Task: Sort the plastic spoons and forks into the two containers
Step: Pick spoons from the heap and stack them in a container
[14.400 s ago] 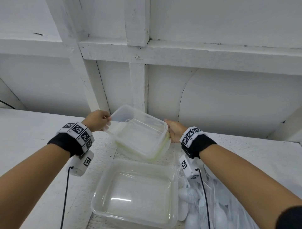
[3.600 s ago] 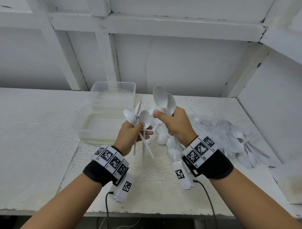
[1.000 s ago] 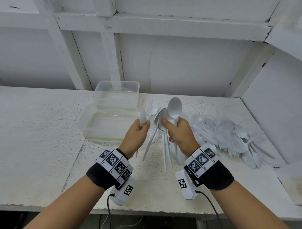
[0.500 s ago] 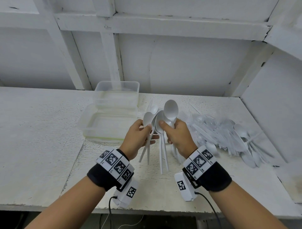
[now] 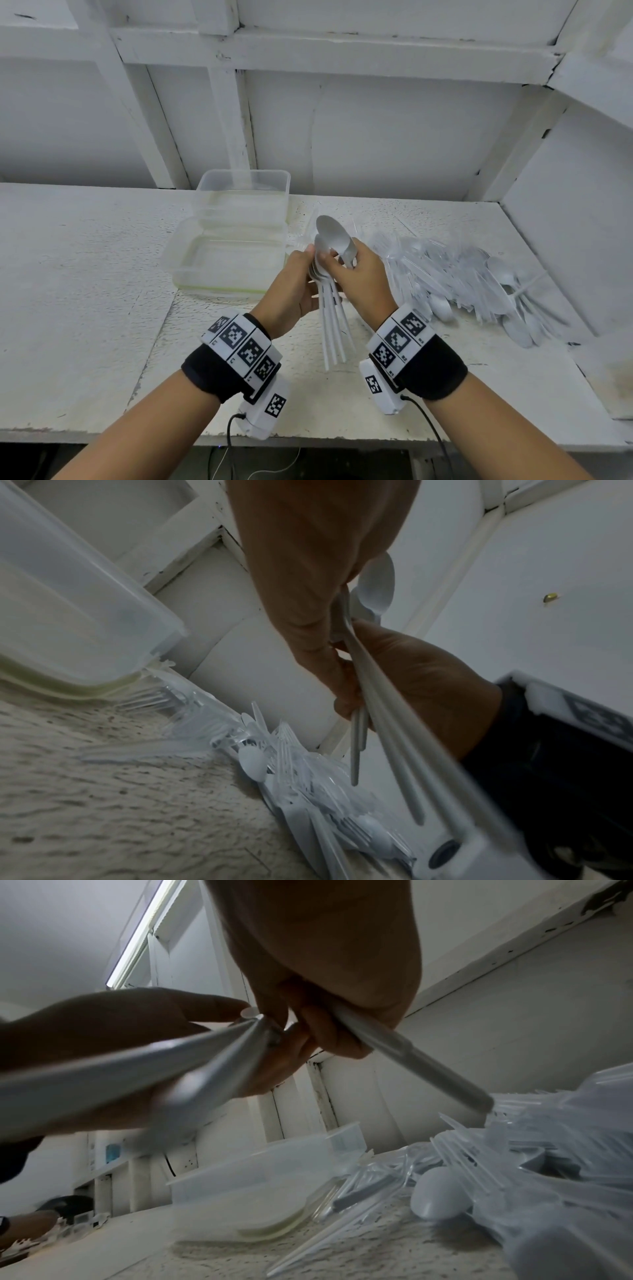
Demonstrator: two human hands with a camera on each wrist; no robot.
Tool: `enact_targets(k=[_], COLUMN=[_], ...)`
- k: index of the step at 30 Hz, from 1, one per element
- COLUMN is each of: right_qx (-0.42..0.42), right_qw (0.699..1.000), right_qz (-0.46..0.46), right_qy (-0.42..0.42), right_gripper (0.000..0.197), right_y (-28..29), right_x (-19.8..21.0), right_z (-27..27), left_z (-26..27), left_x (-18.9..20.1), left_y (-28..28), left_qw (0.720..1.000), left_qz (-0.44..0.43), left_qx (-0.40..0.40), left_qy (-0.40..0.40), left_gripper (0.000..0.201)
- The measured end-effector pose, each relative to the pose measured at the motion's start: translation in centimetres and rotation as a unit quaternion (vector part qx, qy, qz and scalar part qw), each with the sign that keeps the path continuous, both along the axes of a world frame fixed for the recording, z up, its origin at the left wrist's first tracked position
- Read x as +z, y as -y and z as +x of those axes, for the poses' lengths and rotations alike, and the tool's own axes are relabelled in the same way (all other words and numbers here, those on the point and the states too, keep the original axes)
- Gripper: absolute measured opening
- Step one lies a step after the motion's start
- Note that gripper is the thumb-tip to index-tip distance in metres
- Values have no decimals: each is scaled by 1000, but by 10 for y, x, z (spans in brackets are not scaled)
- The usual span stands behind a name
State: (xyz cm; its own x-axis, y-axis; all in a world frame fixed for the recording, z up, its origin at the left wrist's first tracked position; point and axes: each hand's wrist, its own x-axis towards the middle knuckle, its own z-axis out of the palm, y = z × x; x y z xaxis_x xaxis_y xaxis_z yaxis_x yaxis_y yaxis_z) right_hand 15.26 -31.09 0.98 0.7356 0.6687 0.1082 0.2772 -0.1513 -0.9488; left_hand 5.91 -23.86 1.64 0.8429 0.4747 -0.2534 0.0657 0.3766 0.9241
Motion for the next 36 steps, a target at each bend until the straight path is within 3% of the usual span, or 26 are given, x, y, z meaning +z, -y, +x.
enact_targets(k=[5,9,15,18,21,24,27,30,32,34,36], right_qx=[16,25,42,27,44,39,12,-37,-38,-19,-10], right_qw=[999,998,998,997,993,995,999,999,998,999,999], right_qz=[-30,-46,-27,-28,-35,-37,-23,12,18,25,35], right_qy=[23,35,-33,-71,-103,-86,-39,12,38,19,-4], right_gripper=[36,49,13,8,8,11,12,27,23,9,7], right_y=[3,1,7,8,7,5,4,4,3,2,-1], right_x=[-2,-5,-1,-6,-9,-10,-8,-7,-4,-1,-1], right_z=[-4,-8,-5,-6,-15,-22,-24,-19,-15,-15,-18], left_z=[1,2,3,3,4,3,1,0,-1,-2,-2], left_x=[-2,-4,-8,-6,-4,-8,-13,-13,-11,-11,-10], left_y=[1,1,-10,-12,-10,-11,-16,-23,-24,-24,-21], left_qw=[999,999,992,987,990,991,984,977,977,980,987], left_qz=[-13,-23,-53,-84,-50,-4,-20,-39,-37,-29,-15], left_qx=[10,42,109,133,111,123,175,207,204,188,154], left_qy=[30,11,22,40,67,56,33,37,43,49,48], left_gripper=[42,36,29,33,30,10,15,14,13,10,15])
